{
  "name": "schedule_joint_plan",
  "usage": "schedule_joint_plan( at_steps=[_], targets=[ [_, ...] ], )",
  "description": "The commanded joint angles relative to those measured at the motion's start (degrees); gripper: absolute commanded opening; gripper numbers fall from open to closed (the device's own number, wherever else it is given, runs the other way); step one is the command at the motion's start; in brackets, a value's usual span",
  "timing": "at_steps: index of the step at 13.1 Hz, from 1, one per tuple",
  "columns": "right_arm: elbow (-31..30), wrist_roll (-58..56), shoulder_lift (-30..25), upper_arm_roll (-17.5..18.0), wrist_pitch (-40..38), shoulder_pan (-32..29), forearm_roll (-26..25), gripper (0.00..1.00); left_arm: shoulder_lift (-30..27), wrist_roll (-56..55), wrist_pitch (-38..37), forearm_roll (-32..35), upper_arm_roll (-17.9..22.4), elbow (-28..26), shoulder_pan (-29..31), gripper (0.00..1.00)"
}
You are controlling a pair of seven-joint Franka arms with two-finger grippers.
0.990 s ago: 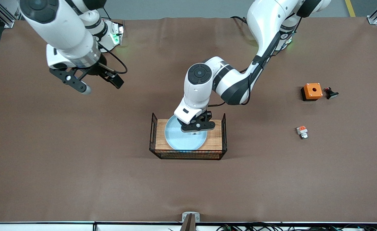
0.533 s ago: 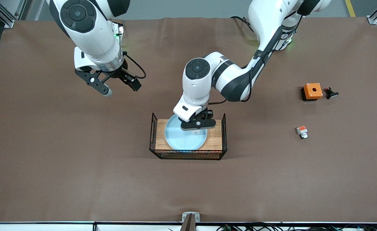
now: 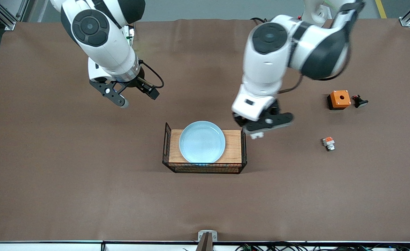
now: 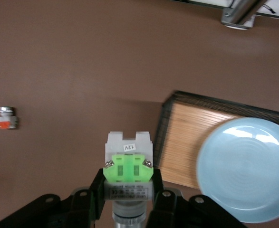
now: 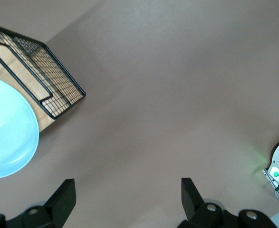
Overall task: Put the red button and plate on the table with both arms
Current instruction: 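Carry the button toward the red button while the right gripper reaches the plate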
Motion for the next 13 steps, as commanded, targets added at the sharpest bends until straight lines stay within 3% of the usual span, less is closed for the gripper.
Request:
schedule_joint_plan(
  at_steps=[1, 8, 13],
  targets=[
    [1.59, 7.47, 2.44, -0.22, 1.77, 1.98, -0.25, 0.97, -2.94, 8.28, -0.33, -3.97, -0.64, -4.1, 6.99, 0.01],
    [1.94, 39.37, 7.71, -0.3, 21.27, 9.45, -1.13, 0.98, -4.35, 24.9, 6.07, -3.36, -0.55, -19.11, 20.62, 0.0],
    [2.12, 46.78, 13.42, -0.39, 26.39, 10.86, -3.94, 0.98, -3.74, 32.36, 23.98, -2.22, -0.55, -33.79, 31.33, 0.01]
  ],
)
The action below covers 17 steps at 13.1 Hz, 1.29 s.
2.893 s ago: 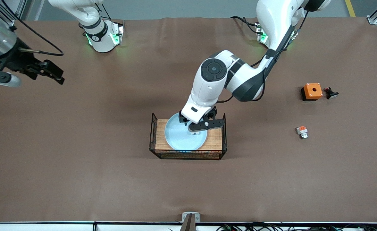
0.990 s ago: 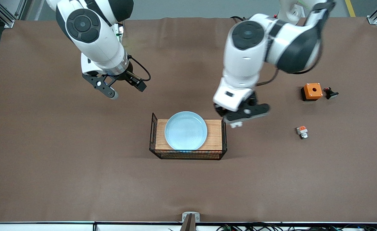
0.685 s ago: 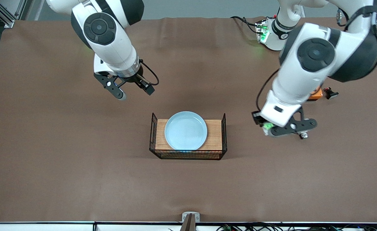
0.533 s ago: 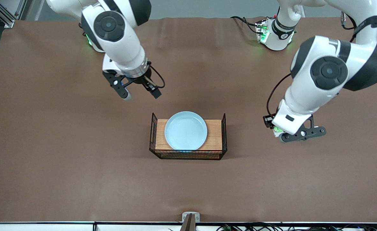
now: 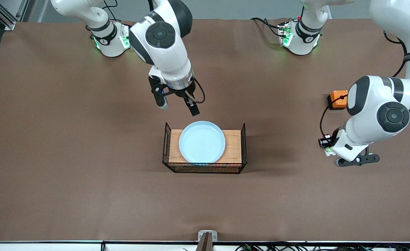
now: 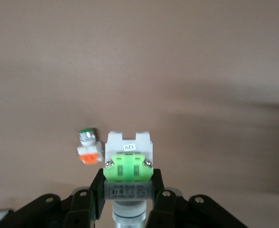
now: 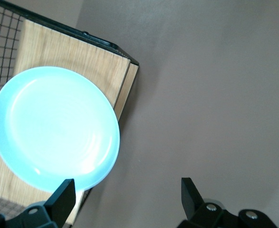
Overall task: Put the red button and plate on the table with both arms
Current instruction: 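Lower the button beside the red button while the right gripper grips the plate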
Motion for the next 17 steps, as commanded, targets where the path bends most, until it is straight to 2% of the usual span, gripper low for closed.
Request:
schedule_joint_plan(
  at_steps=[1, 4, 8, 9, 11, 15, 16, 17],
  targets=[
    [2.73, 5.22, 3.67, -0.42, 0.74, 1.09, -2.96, 0.98, -1.47, 4.28, 7.95, 0.91, -0.48, -7.99, 5.42, 0.01],
    [6.51, 6.64, 8.23, -0.5, 0.74, 1.18, -3.41, 0.96, -0.41, 7.8, 10.34, 1.26, -0.39, -10.73, 8.85, 0.01],
    [8.1, 6.47, 11.32, -0.68, 1.61, 1.1, -3.41, 0.76, 3.97, 16.14, 16.13, 1.79, -0.48, -11.0, 15.79, 0.0],
    [8.1, 6.46, 11.67, -0.68, 2.14, 1.01, -3.41, 0.75, 5.29, 17.2, 17.88, 1.79, -0.48, -11.08, 16.59, 0.0],
    [8.1, 6.38, 12.29, -0.68, 2.32, 0.92, -3.5, 0.65, 7.31, 19.05, 22.18, 1.79, -0.39, -12.22, 17.3, 0.0],
    [8.1, 6.03, 13.17, -0.68, 2.41, 1.01, -3.59, 0.6, 10.48, 20.47, 25.19, 1.79, -0.39, -12.32, 18.09, 0.02],
    [8.1, 5.94, 13.26, -0.68, 2.41, 1.01, -3.94, 0.58, 10.66, 20.47, 25.28, 1.79, -0.39, -12.23, 18.09, 0.04],
    [8.1, 5.94, 13.26, -0.68, 2.58, 1.01, -3.85, 0.57, 10.67, 20.55, 25.29, 1.79, -0.39, -12.23, 18.01, 0.13]
  ],
)
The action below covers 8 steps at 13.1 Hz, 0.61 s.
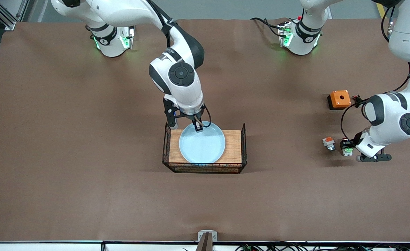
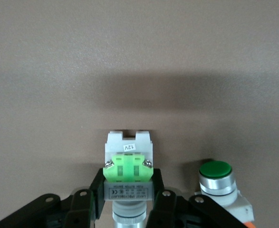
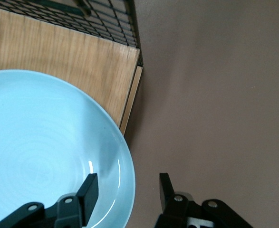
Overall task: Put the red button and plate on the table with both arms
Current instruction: 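Open the left gripper and raise it while the right gripper holds the plate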
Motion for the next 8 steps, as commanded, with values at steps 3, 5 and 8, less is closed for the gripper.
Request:
schedule_joint_plan(
  at_steps=[3, 5, 8],
  targets=[
    [1.74, 0.04, 1.5, -0.11, 0.9, 0.54, -1.5, 0.44, -1.08, 1.58, 0.89, 0.97, -0.63, -0.14, 0.51, 0.99],
    [1.74, 0.04, 1.86, -0.11, 1.52, 0.54, -1.5, 0.41, -3.79, 1.24, 0.28, 0.97, -0.89, 0.12, 0.08, 1.0],
    [1.74, 0.04, 2.21, -0.11, 2.22, 0.63, -2.2, 0.29, -10.46, 0.79, -5.25, 0.88, -3.44, 0.3, -0.01, 1.0]
  ],
)
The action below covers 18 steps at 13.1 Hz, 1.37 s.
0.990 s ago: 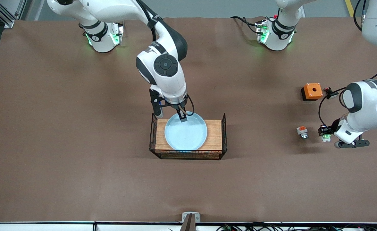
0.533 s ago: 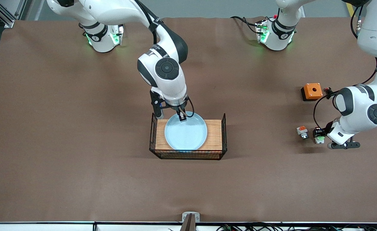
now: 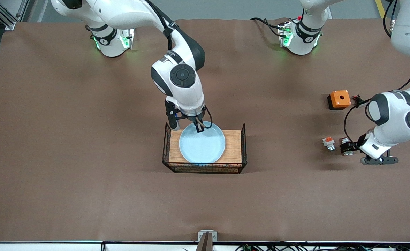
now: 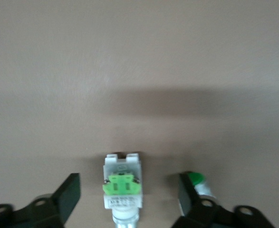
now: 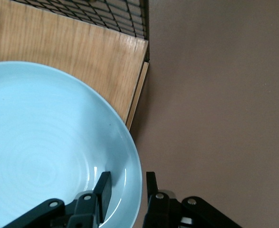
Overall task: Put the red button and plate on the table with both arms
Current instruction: 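Open the left gripper and raise it while the right gripper holds the plate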
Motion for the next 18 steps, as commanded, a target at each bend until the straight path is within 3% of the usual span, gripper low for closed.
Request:
schedule_joint_plan(
  at_steps=[1, 3, 7, 10, 13, 16, 17, 18],
  targets=[
    [1.67, 0.34, 1.15, -0.14, 0.02, 0.49, -1.93, 0.25, -8.25, -0.44, -5.94, 0.77, -1.71, -0.82, 0.08, 1.0],
    [1.67, -0.01, 1.06, -0.14, -0.07, 0.49, -2.1, 0.11, -11.69, -2.01, -12.95, 0.24, -2.94, 2.06, 0.17, 1.0],
    [1.67, -1.16, 1.15, -0.14, -0.07, 1.28, -4.03, 0.01, -18.8, -5.63, -23.95, 0.06, -5.4, 6.03, 0.17, 1.0],
    [1.76, -1.51, 1.06, -0.06, -0.07, 0.84, -3.95, 0.0, -24.61, -5.63, -31.5, -0.29, -6.8, 9.36, 0.17, 1.0],
    [2.72, -1.77, 0.36, 0.03, -0.95, 1.1, -3.68, 0.0, -25.24, -5.8, -42.84, -5.55, -7.42, 18.4, 0.08, 1.0],
    [6.49, -1.68, 0.18, 0.38, -6.29, 1.02, -2.81, 0.0, -25.5, -5.89, -49.71, -5.83, -8.3, 23.6, 0.0, 1.0],
    [7.29, -1.68, 0.18, 0.47, -7.96, 1.1, -2.54, 0.0, -26.55, -5.89, -50.95, -5.91, -7.52, 23.7, -1.92, 1.0],
    [7.3, -1.68, -0.26, 0.64, -8.94, 1.19, -2.37, 0.0, -27.52, -6.33, -51.92, -6.09, -4.03, 23.53, -6.55, 1.0]
  ],
)
